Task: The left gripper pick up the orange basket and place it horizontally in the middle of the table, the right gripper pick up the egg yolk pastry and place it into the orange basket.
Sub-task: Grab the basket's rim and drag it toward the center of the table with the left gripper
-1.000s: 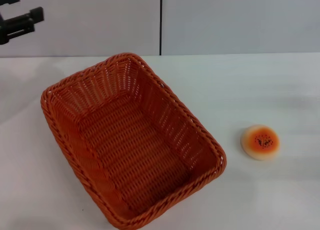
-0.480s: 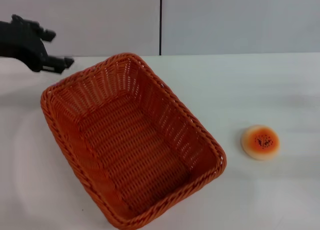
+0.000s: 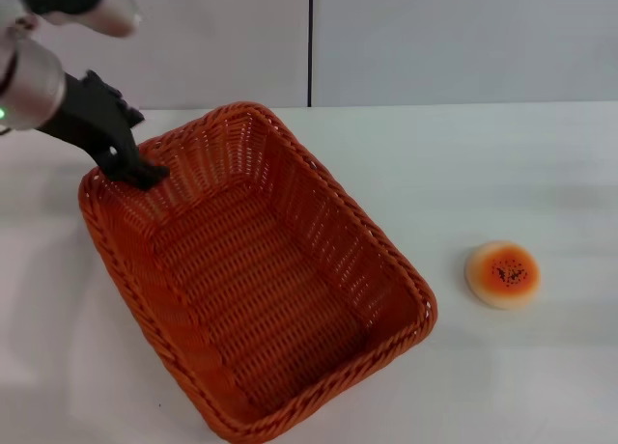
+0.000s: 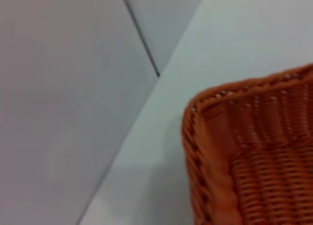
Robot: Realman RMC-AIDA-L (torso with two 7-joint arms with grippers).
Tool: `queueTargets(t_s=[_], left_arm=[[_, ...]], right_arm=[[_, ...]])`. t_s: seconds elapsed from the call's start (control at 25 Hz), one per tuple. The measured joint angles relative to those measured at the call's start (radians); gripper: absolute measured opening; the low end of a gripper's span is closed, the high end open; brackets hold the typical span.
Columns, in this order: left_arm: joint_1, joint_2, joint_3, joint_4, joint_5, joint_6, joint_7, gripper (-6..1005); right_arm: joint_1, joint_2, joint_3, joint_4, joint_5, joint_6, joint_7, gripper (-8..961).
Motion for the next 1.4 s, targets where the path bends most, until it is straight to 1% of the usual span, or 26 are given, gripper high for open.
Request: queueTargets(t_s=[0.12, 0.16, 0.24, 0.4, 0.44, 0.64, 1.0, 1.24, 1.4], left_arm=[[-0.011, -0.001, 0.038, -0.025, 0.021, 0.001, -0.031, 721], [-0.011, -0.001, 0.038, -0.025, 0.021, 0.001, -0.031, 721], [-0.023, -0.001, 0.058, -0.062, 0.029, -0.011, -0.064, 720], [-0.024, -0.002, 0.072, -0.071, 0.029, -0.026, -0.077, 719], [-0.014, -0.003, 0.112, -0.073, 0.029, -0.081, -0.104, 719], [-0.014, -0.003, 0.125, -0.081, 0.026, -0.124, -0.109, 722], [-0.044, -0.006, 0.208, -0.194, 0.063, -0.190, -0.135, 703], [-0.075, -0.006, 0.211, -0.247, 0.069, -0.213, -0.148, 691], [-0.082, -0.006, 0.213, -0.253, 0.077, -0.214, -0.150, 682]], right_arm=[[0.000, 0.002, 0.000, 0.002, 0.000, 0.006, -0.003, 472], [0.001, 0.002, 0.001, 0.003, 0.000, 0.011, -0.004, 472], [0.001, 0.002, 0.001, 0.004, 0.000, 0.020, -0.005, 472], [0.000, 0.003, 0.001, 0.005, 0.000, 0.036, -0.007, 472], [0.000, 0.004, 0.001, 0.006, 0.000, 0.045, -0.007, 472], [0.000, 0.004, 0.001, 0.008, 0.000, 0.055, -0.008, 472], [0.002, 0.003, 0.009, 0.009, 0.000, 0.076, -0.009, 472], [0.009, 0.001, 0.009, 0.009, 0.000, 0.108, -0.009, 472], [0.008, 0.001, 0.010, 0.008, 0.000, 0.113, -0.009, 472]])
